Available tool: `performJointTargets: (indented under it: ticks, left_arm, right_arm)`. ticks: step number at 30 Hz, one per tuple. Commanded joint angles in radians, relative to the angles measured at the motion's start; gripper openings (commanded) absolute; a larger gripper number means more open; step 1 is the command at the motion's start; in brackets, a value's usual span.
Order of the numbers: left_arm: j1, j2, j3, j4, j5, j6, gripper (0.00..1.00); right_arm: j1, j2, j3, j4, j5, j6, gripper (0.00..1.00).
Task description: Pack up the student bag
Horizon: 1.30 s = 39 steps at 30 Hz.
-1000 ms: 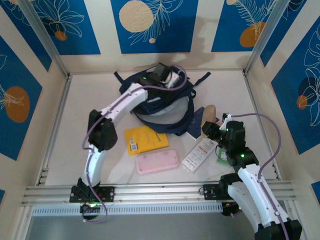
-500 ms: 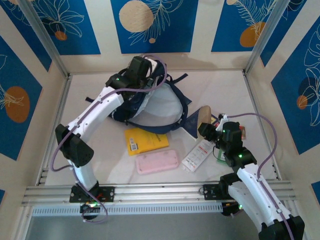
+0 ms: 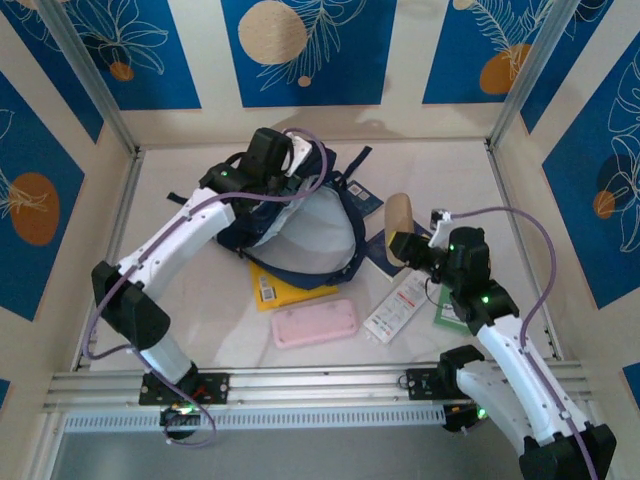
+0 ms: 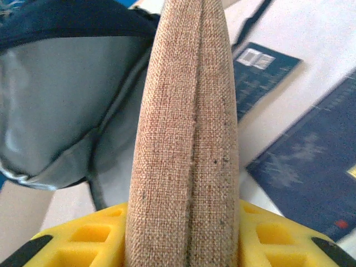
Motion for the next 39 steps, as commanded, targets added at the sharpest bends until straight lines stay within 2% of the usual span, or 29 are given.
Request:
performJointTargets:
  ticks: [1,4,9,12,21,27,33,39]
  left_arm:
    - [0.011,-0.091,0.017,0.13,0.07,0.016,0.0]
    - [0.016,-0.098,0.024,0.109,0.106,0.001,0.0]
    - [0.033,-0.116,0.018,0.095,0.171,-0.062,0.0]
    - [0.036,-0.116,0.016,0.091,0.186,-0.097,0.0]
    - [0.045,-0.124,0.018,0.077,0.185,-0.168,0.0]
    - [0.07,-0.14,0.03,0.081,0.221,-0.224,0.0]
    - [0.108,-0.129,0.052,0.078,0.291,-0.309,0.0]
    - [0.126,-0.124,0.056,0.107,0.347,-0.352,0.0]
  right_arm:
    - [0.017,0.11,0.075,0.078,-0.261,0.039,0.36]
    - [0.073,0.242,0.137,0.129,-0.36,0.093,0.36]
    - [0.191,0.451,0.263,0.164,-0.332,0.102,0.36]
    - [0.206,0.573,0.332,0.177,-0.319,0.146,0.36]
    - [0.283,0.875,0.485,0.275,-0.167,0.273,0.36]
    - [0.354,1.093,0.631,0.398,0.01,0.373,0.39]
    - [0.428,1.354,0.845,0.506,0.1,0.384,0.44]
    - [0.487,1.564,1.09,0.455,0.18,0.393,0.49]
